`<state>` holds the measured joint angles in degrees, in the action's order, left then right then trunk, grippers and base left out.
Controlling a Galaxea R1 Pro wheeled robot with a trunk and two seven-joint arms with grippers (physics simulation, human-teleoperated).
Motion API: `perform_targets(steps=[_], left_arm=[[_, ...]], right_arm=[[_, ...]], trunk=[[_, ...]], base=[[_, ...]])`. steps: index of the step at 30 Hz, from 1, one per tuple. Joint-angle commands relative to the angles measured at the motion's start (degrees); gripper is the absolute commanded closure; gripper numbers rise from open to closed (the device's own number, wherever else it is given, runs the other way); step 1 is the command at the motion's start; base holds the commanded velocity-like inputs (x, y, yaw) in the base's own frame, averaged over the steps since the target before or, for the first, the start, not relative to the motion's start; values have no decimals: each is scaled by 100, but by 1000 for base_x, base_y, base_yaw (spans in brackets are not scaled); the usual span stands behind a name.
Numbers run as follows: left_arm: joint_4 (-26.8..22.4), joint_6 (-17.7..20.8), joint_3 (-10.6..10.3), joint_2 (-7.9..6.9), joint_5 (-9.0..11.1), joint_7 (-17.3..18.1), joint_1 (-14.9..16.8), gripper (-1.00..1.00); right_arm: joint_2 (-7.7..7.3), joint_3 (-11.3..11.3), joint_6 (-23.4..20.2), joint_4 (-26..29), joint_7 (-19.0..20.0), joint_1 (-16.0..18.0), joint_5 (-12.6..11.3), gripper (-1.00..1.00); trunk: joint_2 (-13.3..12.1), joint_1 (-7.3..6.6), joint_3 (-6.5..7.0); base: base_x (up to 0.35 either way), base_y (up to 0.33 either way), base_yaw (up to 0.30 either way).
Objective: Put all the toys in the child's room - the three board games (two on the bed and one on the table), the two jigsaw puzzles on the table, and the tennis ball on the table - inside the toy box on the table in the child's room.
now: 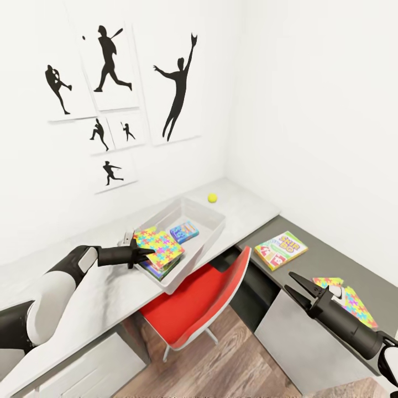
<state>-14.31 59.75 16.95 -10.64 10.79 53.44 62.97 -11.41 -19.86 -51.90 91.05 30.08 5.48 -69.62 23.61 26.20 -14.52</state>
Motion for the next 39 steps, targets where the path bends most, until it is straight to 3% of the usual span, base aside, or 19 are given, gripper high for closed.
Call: perform_targets(steps=[1,2,3,11,18,22,26,33,39], left_arm=[[5,25,9,0,10,9,8,100],[6,25,8,0,10,9,12,100],[6,25,5,-1,11,8,14,-100],[7,25,5,-21,54,8,85,-100],[-11,25,-5,-65,440,27,92,-100],[-16,25,0,-251,496,69,92,-100],[-11,25,1,-531,594,121,92,-100],[-2,25,-22,-1009,587,947,92,-100],[-32,25,-91,-1093,538,1679,92,-100]], right_arm=[[3,-5,-28,0,21,5,5,-100],[5,-3,-23,0,22,5,4,-100],[6,-2,-19,0,26,5,3,-100],[19,0,-9,0,33,5,1,-100],[23,0,-5,0,33,5,1,-100],[25,0,-5,0,33,5,1,-100],[25,0,-4,0,31,5,3,-100],[25,0,-4,0,25,5,8,-100],[41,8,-4,0,24,5,10,-100]], trunk=[[11,3,-20],[11,3,-29],[11,3,-39],[11,3,-85],[11,3,-87],[11,3,-87],[11,3,-87],[11,3,-87],[11,3,-87]], base=[[0,0,0],[0,0,0],[0,0,0],[0,0,0],[0,0,0],[0,0,0],[0,0,0],[0,0,0],[0,0,0]])
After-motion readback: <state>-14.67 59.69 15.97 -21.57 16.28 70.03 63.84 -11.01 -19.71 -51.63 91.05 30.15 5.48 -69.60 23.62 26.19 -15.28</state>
